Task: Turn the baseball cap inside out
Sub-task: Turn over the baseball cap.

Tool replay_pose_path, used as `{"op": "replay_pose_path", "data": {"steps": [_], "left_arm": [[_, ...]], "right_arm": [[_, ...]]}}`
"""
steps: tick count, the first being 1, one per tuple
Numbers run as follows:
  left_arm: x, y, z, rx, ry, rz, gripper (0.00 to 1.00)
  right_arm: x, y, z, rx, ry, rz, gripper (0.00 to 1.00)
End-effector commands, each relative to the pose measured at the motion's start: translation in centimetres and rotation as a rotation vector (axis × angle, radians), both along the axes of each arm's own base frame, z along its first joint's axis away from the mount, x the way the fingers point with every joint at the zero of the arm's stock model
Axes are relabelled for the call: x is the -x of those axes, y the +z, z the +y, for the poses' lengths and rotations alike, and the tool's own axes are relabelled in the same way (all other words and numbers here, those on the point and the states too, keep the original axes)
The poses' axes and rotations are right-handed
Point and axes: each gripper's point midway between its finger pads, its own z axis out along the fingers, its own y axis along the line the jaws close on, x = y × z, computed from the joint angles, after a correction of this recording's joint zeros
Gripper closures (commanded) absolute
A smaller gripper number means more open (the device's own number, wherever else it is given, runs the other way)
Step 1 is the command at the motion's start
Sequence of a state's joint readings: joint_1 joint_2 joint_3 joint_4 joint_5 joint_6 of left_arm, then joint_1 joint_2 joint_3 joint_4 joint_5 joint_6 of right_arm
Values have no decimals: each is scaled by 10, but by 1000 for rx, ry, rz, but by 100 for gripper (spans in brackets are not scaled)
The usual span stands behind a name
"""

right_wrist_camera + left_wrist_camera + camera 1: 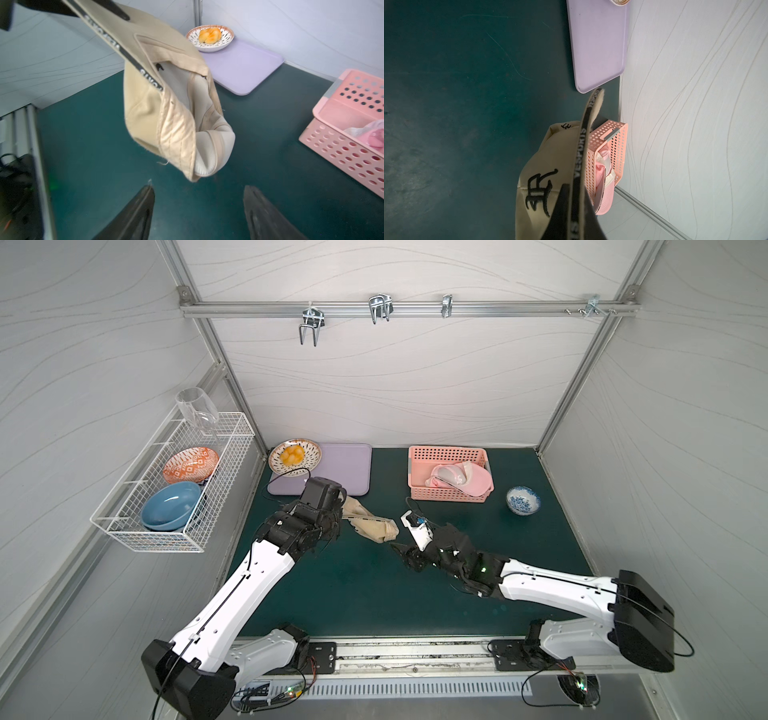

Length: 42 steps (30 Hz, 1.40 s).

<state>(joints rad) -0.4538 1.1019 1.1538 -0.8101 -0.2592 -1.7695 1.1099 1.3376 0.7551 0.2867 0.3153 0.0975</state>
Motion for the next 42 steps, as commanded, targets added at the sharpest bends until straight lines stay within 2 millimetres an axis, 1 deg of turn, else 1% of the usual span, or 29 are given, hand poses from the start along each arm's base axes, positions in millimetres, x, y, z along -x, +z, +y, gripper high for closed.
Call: {"op": "replay_pose_path", "data": {"steps": [1,4,6,9,11,16,19,20,23,25,26,28,30,31,32,33,35,38,40,41,42], "left_arm": [[-2,18,2,49,58,-49,100],[-2,17,4,43,68,-50,100],[-1,14,5,42,74,-46,100],[-1,11,4,52,77,-45,100],[0,10,3,58,73,-42,100],[1,9,2,66,76,-40,100],[2,9,5,59,83,-39,100],[3,9,5,58,85,-37,100],[4,10,8,48,91,-40,100],[5,9,9,38,88,-36,100],[4,10,9,27,80,-40,100],[5,9,11,2,70,-33,100],[2,12,11,-31,50,-40,100],[0,14,11,-52,32,-41,100],[-2,16,10,-71,16,-37,100],[-6,18,10,-101,-9,-33,100],[-12,25,7,-150,-63,-20,100],[-20,30,-1,-199,-146,-1,100],[-24,28,-5,-203,-164,18,100],[-27,28,-8,-207,-181,14,100],[-29,28,-10,-210,-192,10,100]], "right_arm": [[-23,28,4,-54,-144,-110,27],[-26,29,12,-58,-154,-110,26],[-29,27,14,-58,-175,-109,26],[-40,26,10,-51,-253,-111,26],[-50,23,3,-34,-337,-112,26],[-62,16,8,-23,-373,-101,27],[-67,9,7,6,-399,-96,31],[-69,7,6,13,-410,-94,34],[-72,-5,3,35,-402,-75,45],[-70,-10,4,27,-348,-63,52],[-64,-10,9,15,-269,-55,58],[-52,-11,14,8,-127,-37,63],[-34,-10,18,-3,46,11,68],[-17,-10,22,-12,174,49,70],[-8,-11,19,-14,251,85,71],[7,-9,18,-25,342,127,74],[28,-4,11,-16,478,182,80],[51,2,4,9,595,217,87],[57,7,0,3,612,219,98],[60,9,-1,1,626,217,100],[65,10,-2,-3,644,222,100]]}}
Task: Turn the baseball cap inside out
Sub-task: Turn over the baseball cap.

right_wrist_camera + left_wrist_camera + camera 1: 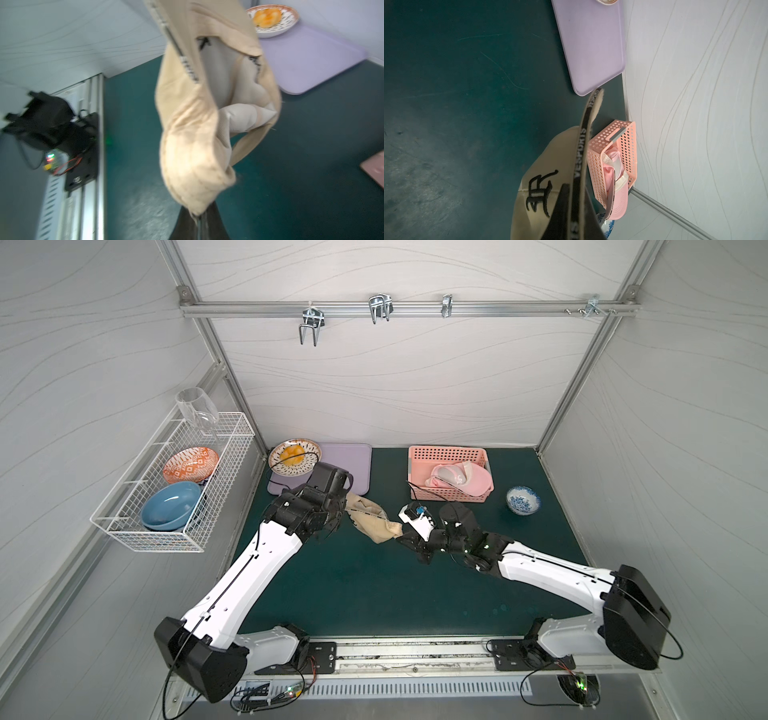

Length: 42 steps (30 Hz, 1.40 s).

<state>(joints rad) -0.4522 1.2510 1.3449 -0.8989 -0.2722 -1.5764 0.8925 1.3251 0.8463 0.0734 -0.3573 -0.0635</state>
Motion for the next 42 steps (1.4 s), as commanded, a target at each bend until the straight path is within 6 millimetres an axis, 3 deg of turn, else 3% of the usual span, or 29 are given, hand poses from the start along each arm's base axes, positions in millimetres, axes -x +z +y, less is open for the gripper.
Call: {"op": "replay_pose_path", "data": {"steps": [1,6,10,13,16,19,25,27,29,31,32,42], "left_arm": [[-11,12,-5,-51,-87,-37,100],[-32,25,-17,-147,-244,-64,100],[-62,41,-60,-152,-560,-200,100],[-75,47,-74,-191,-731,-265,100],[-80,55,-85,-282,-899,-343,100],[-70,72,-106,-282,-1108,-493,100],[-57,83,-97,-414,-1172,-569,100],[-52,83,-97,-431,-1183,-598,100],[-47,84,-99,-435,-1199,-633,100],[-45,86,-98,-459,-1202,-651,100],[-44,86,-97,-471,-1202,-658,100],[-20,107,-117,-459,-1300,-857,100]], "right_arm": [[44,5,-4,-1,211,69,100],[77,4,-11,52,356,141,100],[110,6,-16,67,502,235,100],[126,2,-20,122,571,291,100],[133,-10,-21,177,597,357,100],[135,-23,-22,214,596,395,100],[103,-47,-31,295,416,387,100],[85,-49,-34,290,322,354,95],[76,-45,-37,267,268,331,75],[69,-37,-40,236,222,291,66],[64,-32,-41,216,192,278,56],[-9,7,-69,-46,-249,277,28]]}}
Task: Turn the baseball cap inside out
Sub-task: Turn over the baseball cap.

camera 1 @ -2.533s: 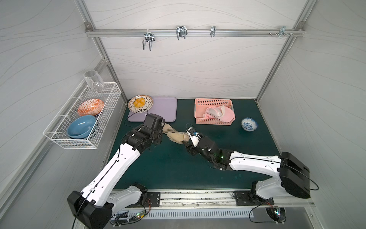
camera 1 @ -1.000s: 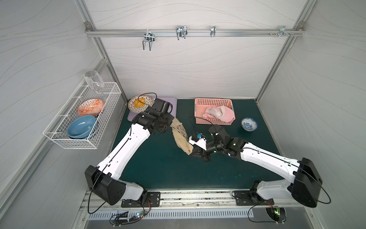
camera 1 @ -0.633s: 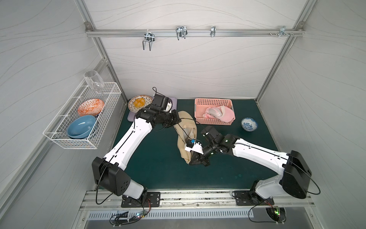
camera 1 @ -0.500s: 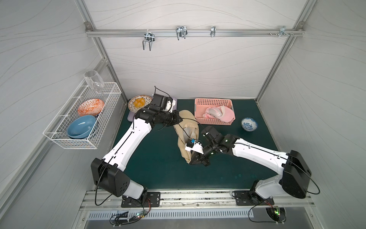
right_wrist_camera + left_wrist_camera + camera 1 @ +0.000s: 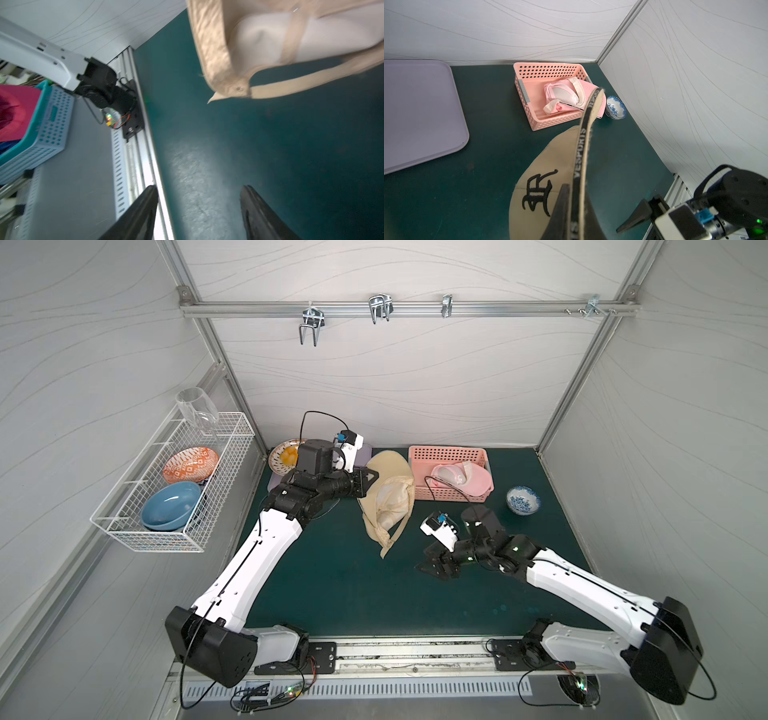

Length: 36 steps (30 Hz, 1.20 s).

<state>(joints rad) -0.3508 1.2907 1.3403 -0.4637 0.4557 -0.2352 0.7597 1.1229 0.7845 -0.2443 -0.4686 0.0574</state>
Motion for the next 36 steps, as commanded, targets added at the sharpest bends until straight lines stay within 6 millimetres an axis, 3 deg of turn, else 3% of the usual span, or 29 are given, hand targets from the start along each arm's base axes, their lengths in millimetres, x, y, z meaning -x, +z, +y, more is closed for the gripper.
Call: {"op": "replay_pose_path", "data": {"steps": [1,6,12,19,21,23,26,28,32,36], "left_arm": [[9,38,-17,65,-116,-170,100],[34,44,-36,113,-288,-180,100],[51,50,-45,156,-398,-167,100],[65,57,-53,196,-485,-169,100],[66,58,-55,202,-497,-169,100],[69,60,-56,213,-511,-172,100],[68,60,-56,210,-505,-177,100],[61,58,-52,177,-455,-190,100],[39,45,-38,25,-270,-240,100],[25,34,-33,-149,-125,-325,100]], "right_arm": [[-35,24,-4,-125,-202,-9,25],[-61,45,-19,-230,-303,-43,20],[-82,54,-47,-263,-367,-65,20],[-80,66,-49,-305,-297,-65,26],[-83,63,-47,-297,-300,-53,32],[-86,58,-45,-291,-300,-40,45],[-96,44,-50,-241,-363,-14,75],[-103,34,-60,-180,-438,-10,90],[-105,8,-84,12,-585,10,95],[-95,1,-87,130,-605,18,95]]}}
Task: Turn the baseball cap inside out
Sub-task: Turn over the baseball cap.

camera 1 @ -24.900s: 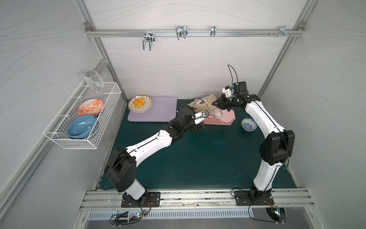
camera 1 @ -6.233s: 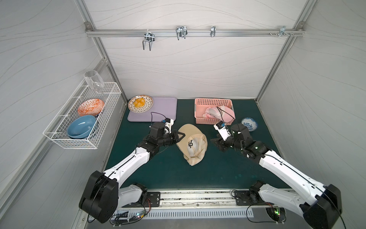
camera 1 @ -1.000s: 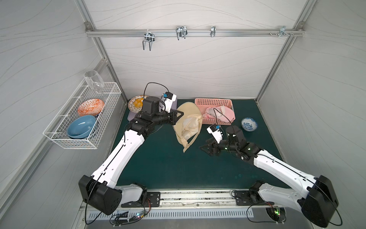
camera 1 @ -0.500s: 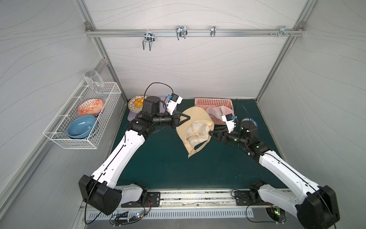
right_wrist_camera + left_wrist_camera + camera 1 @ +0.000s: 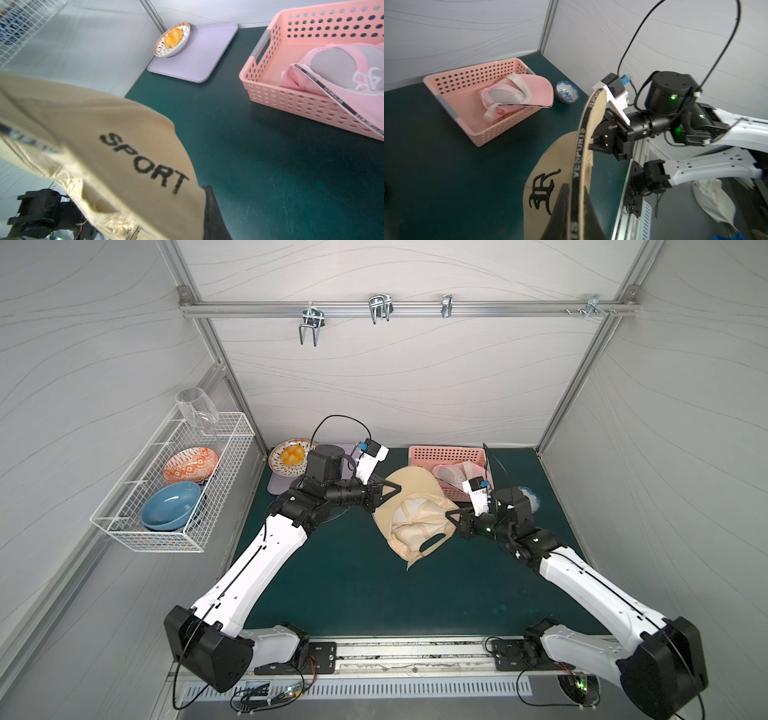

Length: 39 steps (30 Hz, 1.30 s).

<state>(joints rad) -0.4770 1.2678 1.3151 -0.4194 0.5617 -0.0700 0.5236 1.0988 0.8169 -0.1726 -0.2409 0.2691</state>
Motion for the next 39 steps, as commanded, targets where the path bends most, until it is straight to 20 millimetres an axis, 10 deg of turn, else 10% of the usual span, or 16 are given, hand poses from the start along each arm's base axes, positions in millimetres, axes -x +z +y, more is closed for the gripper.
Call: {"op": "replay_pose_path", "data": {"steps": [1,8,12,20,27,34,39], "left_arm": [[-22,20,17,-135,210,-234,100],[-22,17,4,-137,238,-258,100],[-11,21,-8,-74,162,-237,100],[6,42,-26,99,65,-191,100],[20,70,-37,304,6,-122,100],[27,90,-34,406,0,-72,100],[22,89,-19,357,78,-109,100]], "right_arm": [[13,-25,-17,201,-67,71,93],[24,-11,-6,235,-15,41,44],[37,18,2,133,58,-52,42],[67,44,52,-126,316,-91,80],[41,21,81,-90,226,-149,94],[-17,-39,42,216,-175,-142,94],[-18,-52,21,270,-222,-90,87]]}}
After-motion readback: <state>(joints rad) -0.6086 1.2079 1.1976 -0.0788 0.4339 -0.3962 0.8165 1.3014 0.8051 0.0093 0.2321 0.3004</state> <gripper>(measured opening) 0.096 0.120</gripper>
